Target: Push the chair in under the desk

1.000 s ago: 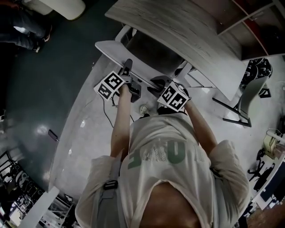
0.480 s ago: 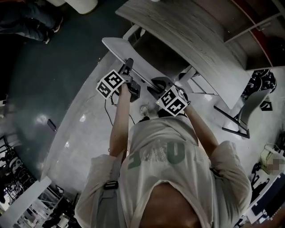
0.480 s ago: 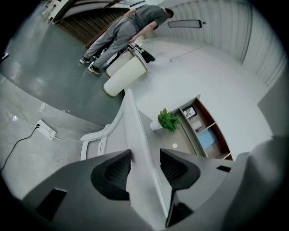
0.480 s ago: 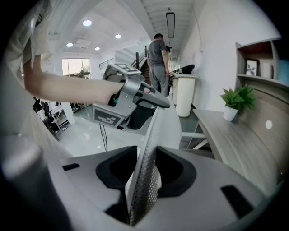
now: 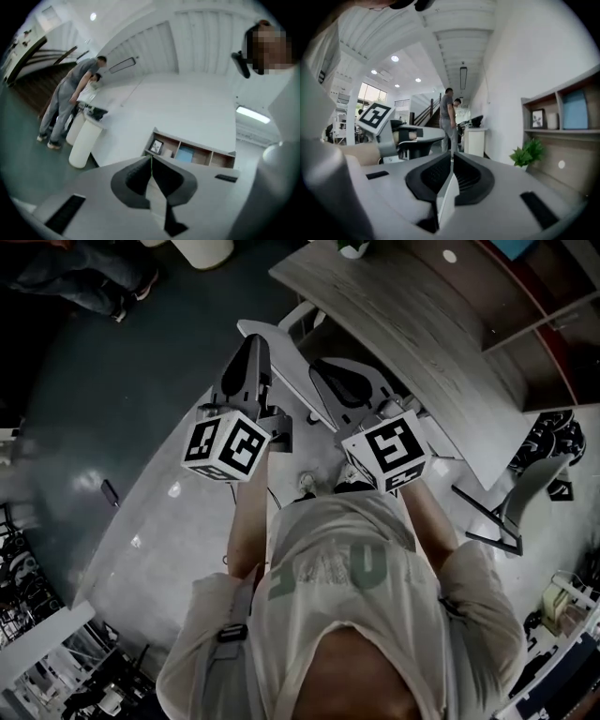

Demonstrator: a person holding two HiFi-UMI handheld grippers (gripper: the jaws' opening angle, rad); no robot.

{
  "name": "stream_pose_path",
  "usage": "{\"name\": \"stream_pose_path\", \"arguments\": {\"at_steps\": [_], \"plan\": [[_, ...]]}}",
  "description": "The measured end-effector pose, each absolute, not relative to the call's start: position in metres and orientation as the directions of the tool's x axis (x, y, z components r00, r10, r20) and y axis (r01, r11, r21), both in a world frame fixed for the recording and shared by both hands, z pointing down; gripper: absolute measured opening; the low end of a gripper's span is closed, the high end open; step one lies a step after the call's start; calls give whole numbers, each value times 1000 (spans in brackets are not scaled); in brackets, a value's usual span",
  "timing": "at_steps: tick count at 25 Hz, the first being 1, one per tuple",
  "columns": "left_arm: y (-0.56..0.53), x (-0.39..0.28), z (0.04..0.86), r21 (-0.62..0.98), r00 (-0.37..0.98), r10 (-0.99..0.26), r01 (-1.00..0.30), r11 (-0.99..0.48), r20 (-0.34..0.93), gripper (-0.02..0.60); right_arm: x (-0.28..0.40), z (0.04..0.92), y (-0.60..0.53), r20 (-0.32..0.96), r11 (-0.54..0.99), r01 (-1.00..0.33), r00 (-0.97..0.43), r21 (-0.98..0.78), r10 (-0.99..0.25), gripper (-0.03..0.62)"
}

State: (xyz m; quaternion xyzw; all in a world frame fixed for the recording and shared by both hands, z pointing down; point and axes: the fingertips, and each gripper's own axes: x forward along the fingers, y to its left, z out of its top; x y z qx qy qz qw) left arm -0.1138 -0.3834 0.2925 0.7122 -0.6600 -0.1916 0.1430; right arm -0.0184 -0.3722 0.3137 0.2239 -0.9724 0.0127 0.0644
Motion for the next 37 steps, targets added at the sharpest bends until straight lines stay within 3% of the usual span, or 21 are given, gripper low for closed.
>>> {"name": "stream_pose_path", "arguments": {"at_steps": [4,9,15,37], "plan": [[-357,-91,228,192,48,-975,-977,-91,-216,14,-5,242,-370,-61,849,-527,-849,39,-524,28],[-328,-62,212,26,67,-965,-997,-76,-255,14,24,226,-361,-113,802,-597,-800,38,-590,21],[-323,-57,227,22,57,-977,-998,-63,-206,14,40,253,-360,-51,764,-642,-762,-66,-645,18],[-328,-65,219,-5,38,-978,-999,-38,-207,14,42,264,-364,-28,774,-632,-773,-51,-633,18]]}}
